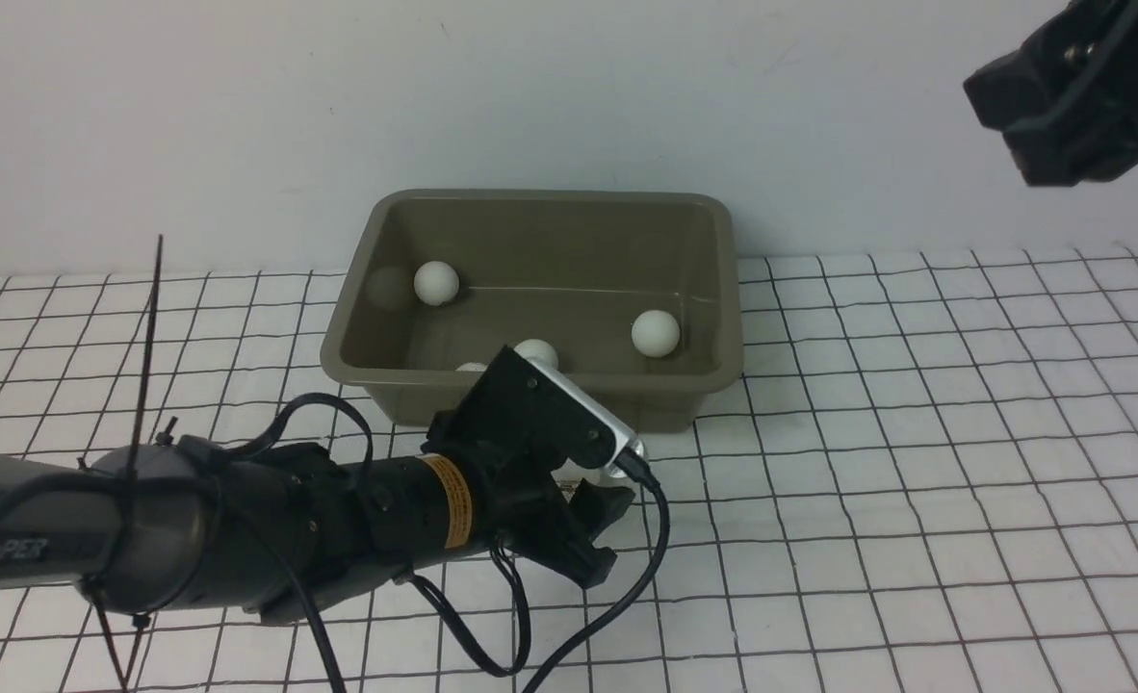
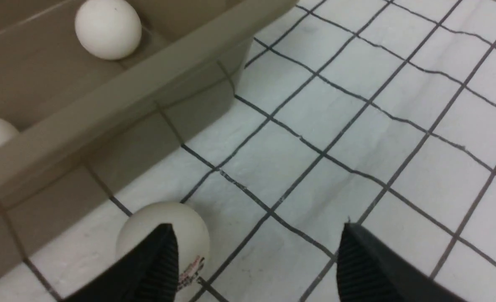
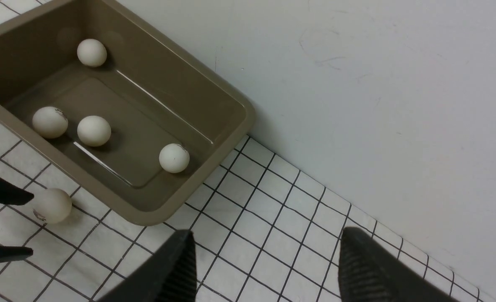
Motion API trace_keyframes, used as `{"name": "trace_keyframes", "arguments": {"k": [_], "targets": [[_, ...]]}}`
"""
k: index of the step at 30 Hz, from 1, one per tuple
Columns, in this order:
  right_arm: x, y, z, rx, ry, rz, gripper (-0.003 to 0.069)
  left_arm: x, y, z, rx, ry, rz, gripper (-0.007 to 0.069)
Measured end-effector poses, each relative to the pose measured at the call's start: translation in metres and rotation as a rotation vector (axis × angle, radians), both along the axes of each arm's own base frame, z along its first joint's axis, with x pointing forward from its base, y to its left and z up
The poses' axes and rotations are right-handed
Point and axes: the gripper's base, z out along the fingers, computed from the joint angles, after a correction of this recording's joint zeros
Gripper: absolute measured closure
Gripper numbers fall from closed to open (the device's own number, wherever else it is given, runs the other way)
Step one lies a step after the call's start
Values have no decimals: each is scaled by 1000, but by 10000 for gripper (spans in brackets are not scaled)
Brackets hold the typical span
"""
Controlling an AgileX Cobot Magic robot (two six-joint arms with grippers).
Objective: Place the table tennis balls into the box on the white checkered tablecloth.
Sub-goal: 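Reach for and grasp a ping pong ball on the table beside the basket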
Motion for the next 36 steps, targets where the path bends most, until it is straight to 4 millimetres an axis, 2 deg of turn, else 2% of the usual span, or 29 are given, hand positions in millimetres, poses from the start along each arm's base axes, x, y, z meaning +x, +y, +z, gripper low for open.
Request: {"name": "trace_keyframes", "arguments": {"k": [3,10,18,24,36], "targets": [[0,0,0,1,1,1,239,3,0,-5,-17,-17,1,166],[0,0,0,0,1,2,239,14,13,-10,4,-35,48,164],[0,0,0,-2,0,3,239,16,16,-14,13,-52,37,164],[0,0,0,-1,1,4,239,26,17,-31,-92,-78,37,164],[0,0,0,-2,0,4,239,35,10,-55,-158,-85,29,164]]}}
